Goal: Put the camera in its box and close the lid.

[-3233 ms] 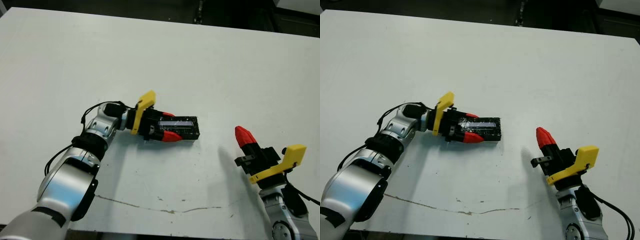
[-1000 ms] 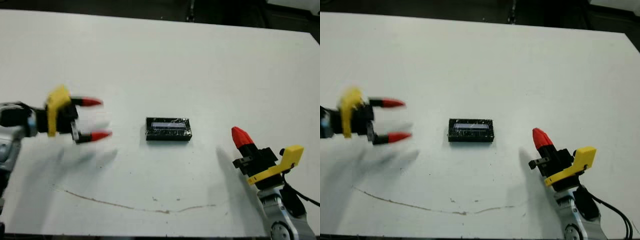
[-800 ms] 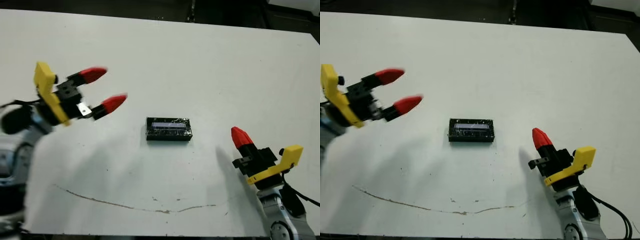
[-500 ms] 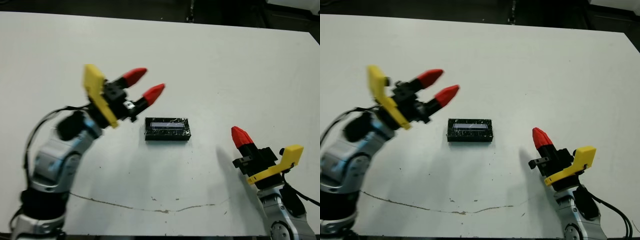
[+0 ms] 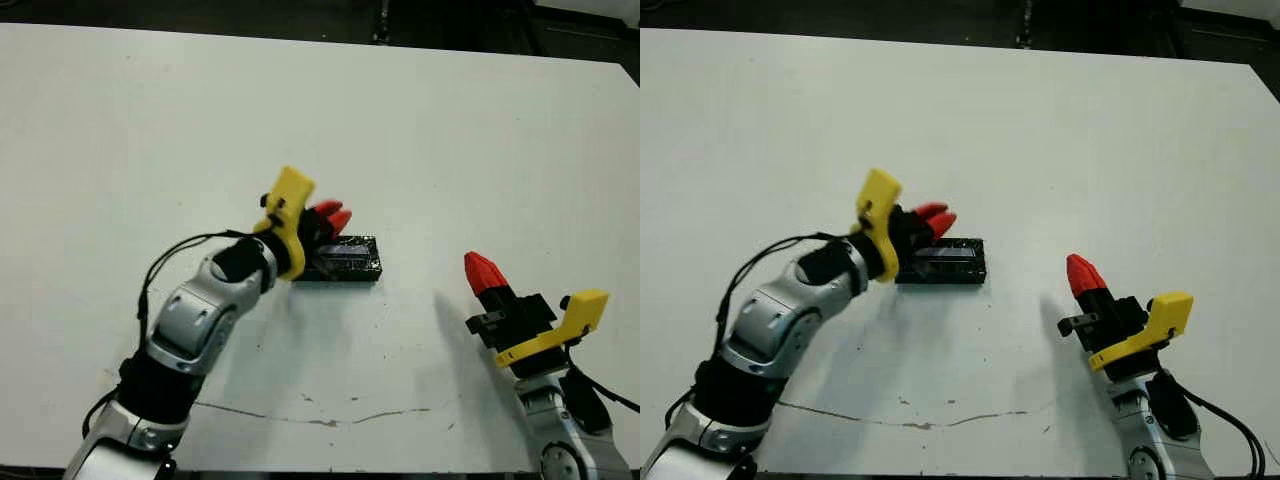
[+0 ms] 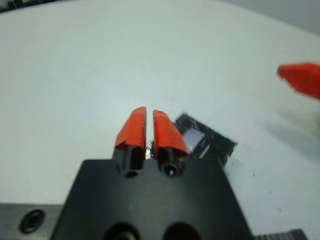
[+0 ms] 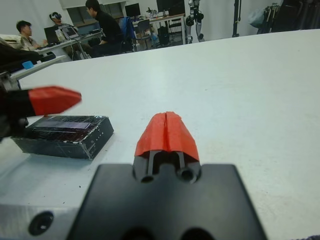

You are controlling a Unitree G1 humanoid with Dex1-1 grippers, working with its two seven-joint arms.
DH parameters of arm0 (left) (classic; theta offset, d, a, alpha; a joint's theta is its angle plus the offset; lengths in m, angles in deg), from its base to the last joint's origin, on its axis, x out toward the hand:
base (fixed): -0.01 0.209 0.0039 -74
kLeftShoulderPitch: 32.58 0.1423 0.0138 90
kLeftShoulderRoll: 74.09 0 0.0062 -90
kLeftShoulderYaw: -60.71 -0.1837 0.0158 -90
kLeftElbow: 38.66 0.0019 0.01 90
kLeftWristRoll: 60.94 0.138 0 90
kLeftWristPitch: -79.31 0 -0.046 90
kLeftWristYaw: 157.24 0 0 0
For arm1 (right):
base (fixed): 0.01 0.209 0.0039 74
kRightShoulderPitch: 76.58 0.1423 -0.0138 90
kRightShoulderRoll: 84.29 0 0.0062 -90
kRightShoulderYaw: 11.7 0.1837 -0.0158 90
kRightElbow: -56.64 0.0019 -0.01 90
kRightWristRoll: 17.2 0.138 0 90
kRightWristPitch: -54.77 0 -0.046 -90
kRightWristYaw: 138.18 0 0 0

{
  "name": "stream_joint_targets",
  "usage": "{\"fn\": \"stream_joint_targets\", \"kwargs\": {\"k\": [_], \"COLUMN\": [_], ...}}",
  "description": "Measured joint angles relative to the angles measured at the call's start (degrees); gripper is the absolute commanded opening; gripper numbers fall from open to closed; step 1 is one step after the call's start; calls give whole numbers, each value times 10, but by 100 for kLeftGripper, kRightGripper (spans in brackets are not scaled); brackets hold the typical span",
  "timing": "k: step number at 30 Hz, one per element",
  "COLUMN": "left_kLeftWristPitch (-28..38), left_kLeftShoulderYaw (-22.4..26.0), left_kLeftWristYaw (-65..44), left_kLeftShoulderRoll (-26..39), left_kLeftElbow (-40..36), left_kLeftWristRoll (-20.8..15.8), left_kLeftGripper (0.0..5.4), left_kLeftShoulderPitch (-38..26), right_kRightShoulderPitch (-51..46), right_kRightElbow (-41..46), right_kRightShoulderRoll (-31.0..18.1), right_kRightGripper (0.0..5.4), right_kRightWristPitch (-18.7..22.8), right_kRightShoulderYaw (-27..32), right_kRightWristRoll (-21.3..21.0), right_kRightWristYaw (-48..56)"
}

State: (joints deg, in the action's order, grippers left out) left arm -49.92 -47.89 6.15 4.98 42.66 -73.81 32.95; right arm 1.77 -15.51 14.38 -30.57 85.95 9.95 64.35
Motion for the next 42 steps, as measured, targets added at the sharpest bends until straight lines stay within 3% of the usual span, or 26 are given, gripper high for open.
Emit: {"fn": "stream_joint_targets", "kwargs": {"k": [5, 12, 22, 29, 32, 37, 42], "left_kLeftWristPitch": [-1, -24, -24, -46, -3, 206, 391], "left_kLeftShoulderYaw": [-4, 31, 48, 89, 105, 143, 191], "left_kLeftWristYaw": [0, 31, 34, 11, -2, -3, 14], "left_kLeftShoulderRoll": [-9, -58, -63, -45, -12, 11, -2], "left_kLeftElbow": [3, -1, 5, -80, -112, -121, -81], "left_kLeftWristRoll": [8, -14, -17, -67, -62, -10, 11], "left_kLeftGripper": [1, 1, 1, 1, 1, 1, 1], "left_kLeftShoulderPitch": [14, 47, 55, 113, 142, 157, 188], "right_kRightShoulderPitch": [0, 0, -2, -2, -1, 5, 22], "right_kRightElbow": [-1, 0, 0, 4, 4, 14, 17], "right_kRightShoulderRoll": [0, 0, 0, 0, 0, 0, 3], "right_kRightGripper": [0, 0, 0, 0, 0, 0, 0], "right_kRightWristPitch": [-2, -2, -1, 1, 0, -11, -27], "right_kRightShoulderYaw": [0, -1, -2, -2, -2, -3, -2], "right_kRightWristRoll": [-1, 0, 0, 2, 3, -5, -27], "right_kRightWristYaw": [1, 1, 0, 0, 2, 0, -19]}}
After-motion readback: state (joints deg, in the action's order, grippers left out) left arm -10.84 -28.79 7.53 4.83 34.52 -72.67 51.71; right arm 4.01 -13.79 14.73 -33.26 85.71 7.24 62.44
